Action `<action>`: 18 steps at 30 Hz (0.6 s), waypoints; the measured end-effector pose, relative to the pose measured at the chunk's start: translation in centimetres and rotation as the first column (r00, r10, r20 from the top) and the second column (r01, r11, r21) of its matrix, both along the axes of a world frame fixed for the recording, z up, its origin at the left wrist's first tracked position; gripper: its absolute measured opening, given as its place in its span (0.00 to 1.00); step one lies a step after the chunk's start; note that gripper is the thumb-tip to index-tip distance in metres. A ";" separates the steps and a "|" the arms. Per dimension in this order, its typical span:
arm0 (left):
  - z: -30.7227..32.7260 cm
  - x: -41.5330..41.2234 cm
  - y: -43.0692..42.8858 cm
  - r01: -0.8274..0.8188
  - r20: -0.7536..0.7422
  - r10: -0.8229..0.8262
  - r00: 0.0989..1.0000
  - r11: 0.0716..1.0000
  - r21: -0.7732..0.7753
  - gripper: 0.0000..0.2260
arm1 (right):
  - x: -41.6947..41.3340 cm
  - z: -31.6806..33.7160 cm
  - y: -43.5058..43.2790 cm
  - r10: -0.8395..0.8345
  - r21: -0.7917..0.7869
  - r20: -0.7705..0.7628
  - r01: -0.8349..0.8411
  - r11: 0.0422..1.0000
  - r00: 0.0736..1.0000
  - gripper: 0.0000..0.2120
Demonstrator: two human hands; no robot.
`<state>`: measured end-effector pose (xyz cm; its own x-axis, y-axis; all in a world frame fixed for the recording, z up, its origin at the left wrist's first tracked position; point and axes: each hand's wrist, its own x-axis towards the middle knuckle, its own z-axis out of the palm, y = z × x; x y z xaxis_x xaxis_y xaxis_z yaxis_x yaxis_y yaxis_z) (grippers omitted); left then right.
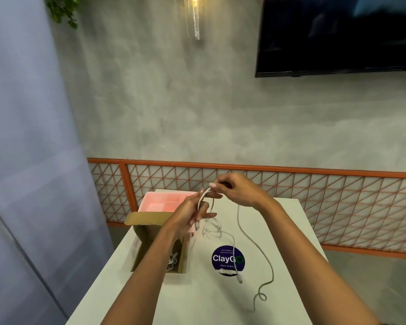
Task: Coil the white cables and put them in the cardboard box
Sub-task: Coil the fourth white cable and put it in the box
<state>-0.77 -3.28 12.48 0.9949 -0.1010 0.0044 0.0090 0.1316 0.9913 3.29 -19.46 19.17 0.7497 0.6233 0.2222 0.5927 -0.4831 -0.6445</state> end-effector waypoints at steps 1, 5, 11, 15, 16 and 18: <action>0.1 -0.2 0.0 0.033 0.000 -0.034 0.999 0.998 -0.062 0.20 | 0.2 -0.2 0.0 -0.033 0.056 0.002 0.033 0.998 0.999 0.13; -0.2 -0.9 -0.1 0.086 -0.016 -0.095 0.995 0.952 -0.295 0.20 | 0.7 -1.5 -0.1 -0.121 0.214 -0.063 0.131 0.968 0.991 0.14; -0.4 -1.0 -0.4 0.113 0.038 -0.107 0.994 0.918 -0.380 0.16 | 1.2 -2.4 -0.1 -0.094 0.329 -0.168 0.146 0.933 0.981 0.09; -0.2 -0.5 -0.4 0.130 0.061 -0.115 0.991 0.889 -0.440 0.16 | 1.2 -2.5 -0.4 -0.083 0.320 -0.133 0.122 0.940 0.988 0.09; -0.1 -0.4 -0.4 0.139 0.066 -0.122 0.990 0.880 -0.454 0.16 | 1.2 -2.6 -0.4 -0.095 0.302 -0.105 0.123 0.945 0.990 0.10; 0.1 -0.2 -0.3 0.149 0.076 -0.128 0.989 0.881 -0.449 0.16 | 1.1 -3.6 -0.3 -0.155 0.239 -0.046 0.162 0.957 0.987 0.13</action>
